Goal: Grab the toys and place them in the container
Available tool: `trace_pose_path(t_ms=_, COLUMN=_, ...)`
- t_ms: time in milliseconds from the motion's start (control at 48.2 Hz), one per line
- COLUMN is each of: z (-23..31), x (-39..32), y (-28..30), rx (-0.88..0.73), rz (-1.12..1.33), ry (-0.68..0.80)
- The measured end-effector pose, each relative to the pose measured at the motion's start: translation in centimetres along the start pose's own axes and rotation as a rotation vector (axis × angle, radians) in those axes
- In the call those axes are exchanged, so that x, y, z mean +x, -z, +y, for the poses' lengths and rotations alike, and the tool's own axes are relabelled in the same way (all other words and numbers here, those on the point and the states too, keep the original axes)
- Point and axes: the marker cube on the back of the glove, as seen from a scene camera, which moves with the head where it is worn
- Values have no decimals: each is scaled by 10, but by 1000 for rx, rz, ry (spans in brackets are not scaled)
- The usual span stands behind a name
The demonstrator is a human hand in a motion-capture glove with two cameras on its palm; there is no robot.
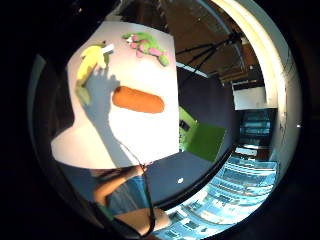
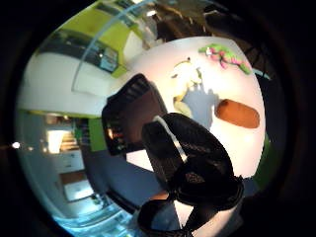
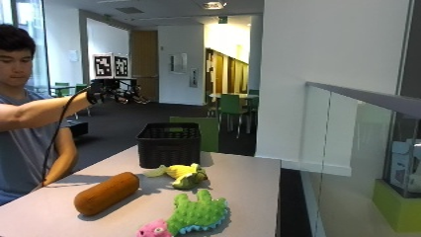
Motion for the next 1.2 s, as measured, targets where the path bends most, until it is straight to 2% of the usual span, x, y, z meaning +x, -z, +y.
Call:
trace_pose_path(t_ms=748, z=-1, x=12, y=-8, rx=20, rz=24, ry=6)
trace_pose_path(t_ms=1204, z=-5, x=64, y=-42, rx=-66, rz=127, ry=26)
